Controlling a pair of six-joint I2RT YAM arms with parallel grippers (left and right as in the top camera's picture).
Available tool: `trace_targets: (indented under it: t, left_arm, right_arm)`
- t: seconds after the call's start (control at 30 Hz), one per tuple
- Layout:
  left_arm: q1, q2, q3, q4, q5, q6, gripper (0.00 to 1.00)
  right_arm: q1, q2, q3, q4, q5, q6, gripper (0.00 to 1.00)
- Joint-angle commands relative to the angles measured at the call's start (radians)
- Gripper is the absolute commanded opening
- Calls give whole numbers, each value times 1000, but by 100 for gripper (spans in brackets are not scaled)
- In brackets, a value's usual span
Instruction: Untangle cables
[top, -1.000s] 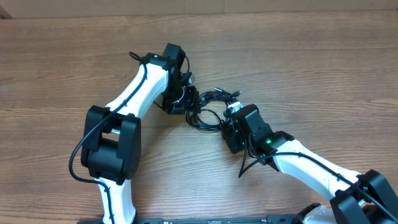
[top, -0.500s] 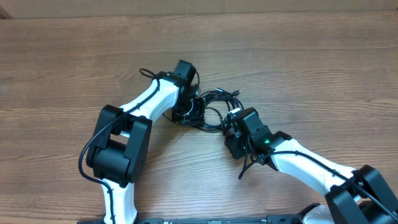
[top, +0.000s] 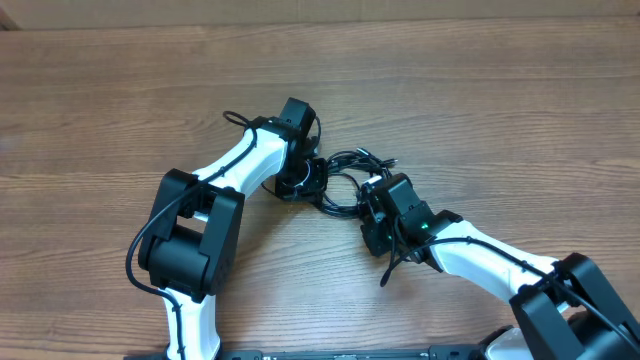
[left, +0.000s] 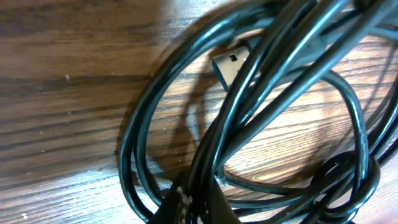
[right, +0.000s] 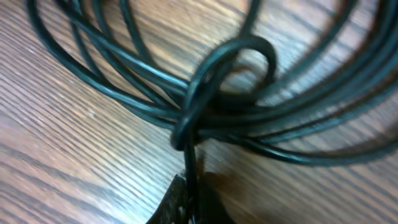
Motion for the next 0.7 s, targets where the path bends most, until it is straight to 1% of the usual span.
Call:
trace_targets:
  t: [0.0, 0.23, 0.37, 0.4, 0.43, 0.47, 0.5, 0.57, 0.67]
  left_arm:
    - [-5, 8, -18, 3, -56, 22, 4]
    - [-5, 8, -18, 8, -56, 22, 4]
    - [-5, 8, -18, 8, -56, 22, 4]
    - [-5, 8, -18, 8, -56, 22, 4]
    - [-5, 8, -18, 8, -57, 22, 4]
    - [-5, 8, -18, 8, -56, 22, 4]
    - [-5, 8, -18, 8, -56, 22, 4]
    - [-5, 8, -18, 8, -56, 22, 4]
    - [-5, 8, -18, 9, -56, 22, 4]
  right_arm:
    - [-5, 8, -5, 73, -50, 0, 4]
    - [-6, 8, -4, 193, -46, 0, 4]
    - [-10, -6, 21, 184, -47, 1, 4]
    - [-11, -13, 29, 167, -47, 1, 15]
    - [-10, -21, 35, 150, -47, 1, 22]
    - [-11, -29, 40, 127, -47, 1, 32]
    - [-11, -37, 44, 103, -46, 0, 38]
    - [-11, -51, 45, 60, -46, 0, 43]
    - [-10, -54, 45, -12, -47, 0, 44]
